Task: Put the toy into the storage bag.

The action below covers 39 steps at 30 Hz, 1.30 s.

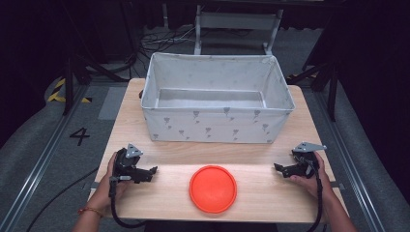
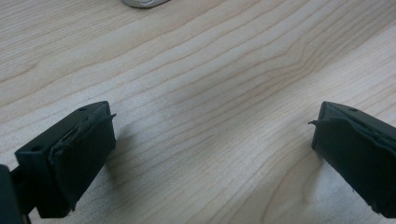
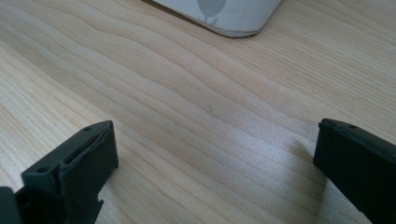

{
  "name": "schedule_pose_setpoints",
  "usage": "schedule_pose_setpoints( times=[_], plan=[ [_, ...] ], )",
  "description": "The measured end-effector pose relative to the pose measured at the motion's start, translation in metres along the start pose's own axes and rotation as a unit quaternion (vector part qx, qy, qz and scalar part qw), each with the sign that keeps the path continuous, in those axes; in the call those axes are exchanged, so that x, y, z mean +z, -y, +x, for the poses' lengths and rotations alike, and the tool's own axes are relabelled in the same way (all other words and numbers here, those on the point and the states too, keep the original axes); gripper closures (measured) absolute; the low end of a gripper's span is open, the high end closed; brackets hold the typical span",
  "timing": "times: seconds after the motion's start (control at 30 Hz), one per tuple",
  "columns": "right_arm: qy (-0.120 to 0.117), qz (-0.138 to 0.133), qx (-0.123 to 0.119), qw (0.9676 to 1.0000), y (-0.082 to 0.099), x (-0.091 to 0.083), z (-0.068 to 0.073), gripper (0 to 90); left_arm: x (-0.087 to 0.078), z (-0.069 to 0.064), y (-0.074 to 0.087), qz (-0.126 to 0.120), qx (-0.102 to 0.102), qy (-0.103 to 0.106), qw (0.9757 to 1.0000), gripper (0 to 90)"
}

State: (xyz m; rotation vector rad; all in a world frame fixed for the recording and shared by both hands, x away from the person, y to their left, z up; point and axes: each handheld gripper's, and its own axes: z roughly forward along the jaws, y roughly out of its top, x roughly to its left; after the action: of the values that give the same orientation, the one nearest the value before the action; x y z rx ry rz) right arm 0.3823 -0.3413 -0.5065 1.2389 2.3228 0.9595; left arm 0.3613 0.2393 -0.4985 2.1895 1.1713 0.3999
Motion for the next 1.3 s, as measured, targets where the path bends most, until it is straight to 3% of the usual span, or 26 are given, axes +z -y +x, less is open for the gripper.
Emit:
schedule_pose_setpoints(
  times=[0.07,0.47,0.63,0.73,1.07,1.1,1.13,1.17,1.23,1.3],
  plan=[
    [0.0,0.0,0.0,1.0,0.0,0.0,0.0,0.0,-0.002,0.003,0.002,-0.001,0.015,0.011,0.9998,0.2],
    [0.003,0.001,0.004,1.0,0.0,-0.001,0.0,0.3,-0.006,0.009,0.007,-0.001,0.035,0.024,0.9991,0.2],
    [-0.014,-0.004,-0.006,0.9999,0.0,-0.008,0.003,21.8,-0.006,0.009,0.007,-0.001,0.035,0.026,0.9991,0.2],
    [-0.025,-0.007,-0.009,0.9996,-0.002,-0.013,0.008,19.7,-0.006,0.009,0.007,-0.001,0.035,0.025,0.9991,0.2],
    [-0.09,-0.031,-0.042,0.9945,-0.022,-0.02,0.049,25.4,-0.006,0.009,0.007,-0.002,0.035,0.026,0.999,0.1],
    [-0.106,-0.034,-0.058,0.9921,-0.029,-0.02,0.064,25.4,-0.006,0.009,0.007,-0.002,0.035,0.026,0.999,0.2],
    [-0.106,-0.034,-0.058,0.9921,-0.029,-0.02,0.064,25.4,-0.006,0.009,0.007,-0.001,0.035,0.026,0.999,0.2],
    [-0.122,-0.037,-0.075,0.989,-0.035,-0.019,0.079,25.4,-0.006,0.009,0.007,-0.001,0.035,0.026,0.999,0.2],
    [-0.129,-0.038,-0.081,0.9876,-0.038,-0.018,0.086,25.4,-0.006,0.009,0.007,-0.001,0.036,0.026,0.999,0.2],
    [-0.146,-0.036,-0.094,0.9841,-0.042,-0.015,0.099,25.4,-0.006,0.009,0.007,-0.001,0.035,0.026,0.999,0.2]
  ],
)
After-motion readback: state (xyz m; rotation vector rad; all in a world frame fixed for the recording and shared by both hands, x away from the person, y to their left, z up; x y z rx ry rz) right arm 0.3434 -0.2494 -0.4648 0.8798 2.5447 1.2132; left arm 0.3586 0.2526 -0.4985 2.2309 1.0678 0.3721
